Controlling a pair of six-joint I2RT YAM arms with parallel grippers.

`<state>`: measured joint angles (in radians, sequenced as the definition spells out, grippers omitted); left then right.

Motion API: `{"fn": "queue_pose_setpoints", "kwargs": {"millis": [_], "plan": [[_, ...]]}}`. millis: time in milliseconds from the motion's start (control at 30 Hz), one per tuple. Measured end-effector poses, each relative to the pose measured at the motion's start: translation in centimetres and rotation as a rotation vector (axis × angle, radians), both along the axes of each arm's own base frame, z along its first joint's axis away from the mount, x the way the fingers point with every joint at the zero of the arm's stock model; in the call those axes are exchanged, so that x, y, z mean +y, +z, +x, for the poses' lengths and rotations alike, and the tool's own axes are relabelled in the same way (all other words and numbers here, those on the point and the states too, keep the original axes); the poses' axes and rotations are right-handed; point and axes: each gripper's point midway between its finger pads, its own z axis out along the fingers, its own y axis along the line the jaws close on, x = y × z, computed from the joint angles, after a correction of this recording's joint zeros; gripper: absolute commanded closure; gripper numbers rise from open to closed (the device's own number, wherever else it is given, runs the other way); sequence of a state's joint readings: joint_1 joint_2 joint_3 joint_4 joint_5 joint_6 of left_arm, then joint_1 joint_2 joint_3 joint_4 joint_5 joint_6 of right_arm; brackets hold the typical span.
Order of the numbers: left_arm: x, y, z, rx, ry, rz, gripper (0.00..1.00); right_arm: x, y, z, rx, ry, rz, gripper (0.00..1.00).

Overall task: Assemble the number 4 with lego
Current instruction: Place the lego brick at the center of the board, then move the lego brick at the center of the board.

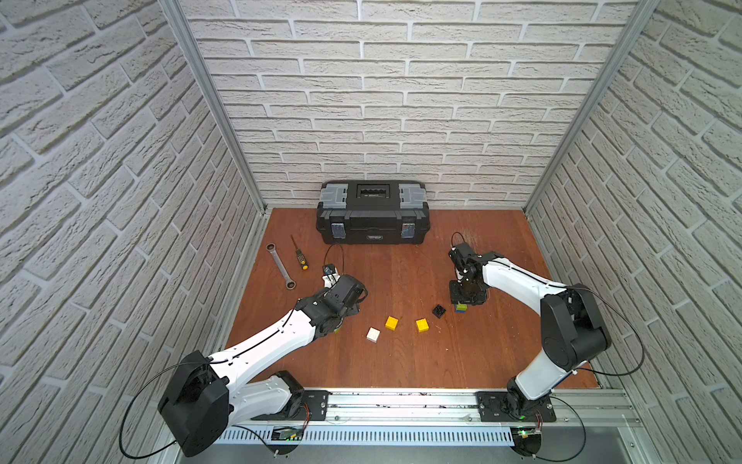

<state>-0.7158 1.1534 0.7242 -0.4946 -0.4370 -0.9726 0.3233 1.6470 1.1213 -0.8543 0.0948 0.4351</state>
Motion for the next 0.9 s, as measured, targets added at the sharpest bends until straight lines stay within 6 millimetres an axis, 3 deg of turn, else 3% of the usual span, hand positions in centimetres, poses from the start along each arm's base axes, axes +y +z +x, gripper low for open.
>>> {"fn": "queue_pose_setpoints", "kwargs": {"millis": [167, 300, 400, 600, 767, 900], "plan": [[2.2, -0.6, 1.0, 0.034, 0.074, -0.011, 0.45, 2.0, 2.6, -0.4, -0.070, 0.067, -0.007, 0.47], [5.2, -1.2, 2.6, 0.075, 0.165, -0.022, 0.54, 5.5, 4.2, -2.0, -0.126, 0.155, 0.020, 0.47], [6.3, -1.6, 4.5, 0.097, 0.202, -0.037, 0.65, 8.3, 4.5, -3.9, -0.142, 0.224, 0.044, 0.48], [7.3, -4.6, 8.4, 0.158, 0.246, -0.085, 0.75, 12.3, 3.2, -7.3, -0.113, 0.308, 0.055, 0.49], [6.8, -7.9, 8.9, 0.240, 0.238, -0.110, 0.78, 13.5, 1.9, -8.5, -0.083, 0.334, 0.026, 0.50], [6.0, -8.5, 9.1, 0.242, 0.221, -0.141, 0.79, 14.1, 2.2, -8.5, -0.093, 0.332, 0.033, 0.50]]}}
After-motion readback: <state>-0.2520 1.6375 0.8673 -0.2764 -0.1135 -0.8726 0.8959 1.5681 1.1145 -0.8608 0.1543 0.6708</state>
